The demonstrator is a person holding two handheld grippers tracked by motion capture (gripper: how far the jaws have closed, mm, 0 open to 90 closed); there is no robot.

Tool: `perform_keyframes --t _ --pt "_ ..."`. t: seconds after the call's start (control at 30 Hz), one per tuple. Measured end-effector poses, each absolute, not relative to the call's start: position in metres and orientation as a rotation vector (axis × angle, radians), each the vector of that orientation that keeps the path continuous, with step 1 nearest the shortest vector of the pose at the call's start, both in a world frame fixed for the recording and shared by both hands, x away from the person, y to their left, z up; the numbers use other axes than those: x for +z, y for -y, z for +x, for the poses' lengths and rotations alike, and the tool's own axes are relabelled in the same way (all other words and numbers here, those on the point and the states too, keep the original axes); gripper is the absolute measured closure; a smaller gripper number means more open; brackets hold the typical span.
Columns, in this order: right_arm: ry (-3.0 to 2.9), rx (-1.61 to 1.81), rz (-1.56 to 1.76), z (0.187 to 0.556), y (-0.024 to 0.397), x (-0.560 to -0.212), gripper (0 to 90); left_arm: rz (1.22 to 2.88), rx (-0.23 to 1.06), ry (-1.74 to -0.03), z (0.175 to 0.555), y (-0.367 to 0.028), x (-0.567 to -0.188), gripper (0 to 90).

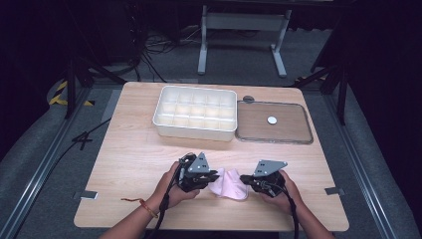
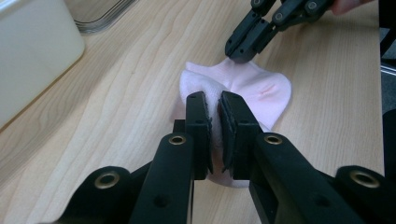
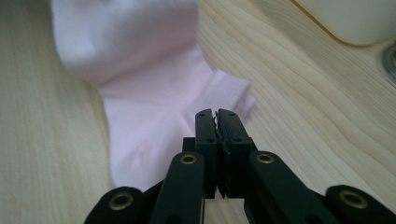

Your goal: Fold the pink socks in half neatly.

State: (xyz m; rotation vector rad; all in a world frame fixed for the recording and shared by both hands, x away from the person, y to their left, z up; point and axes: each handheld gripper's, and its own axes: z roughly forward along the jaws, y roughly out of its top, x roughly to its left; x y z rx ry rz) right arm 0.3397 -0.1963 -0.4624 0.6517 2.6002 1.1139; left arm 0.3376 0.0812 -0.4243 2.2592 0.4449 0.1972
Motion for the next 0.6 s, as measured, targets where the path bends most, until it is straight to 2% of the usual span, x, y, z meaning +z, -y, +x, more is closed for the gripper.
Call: perform_keyframes --t 0.6 --pt "-2.664 1.123 0.662 0.349 0.197 -0.469 87.7 2.341 0.219 -0.375 0.344 -0.045 -0.43 81.3"
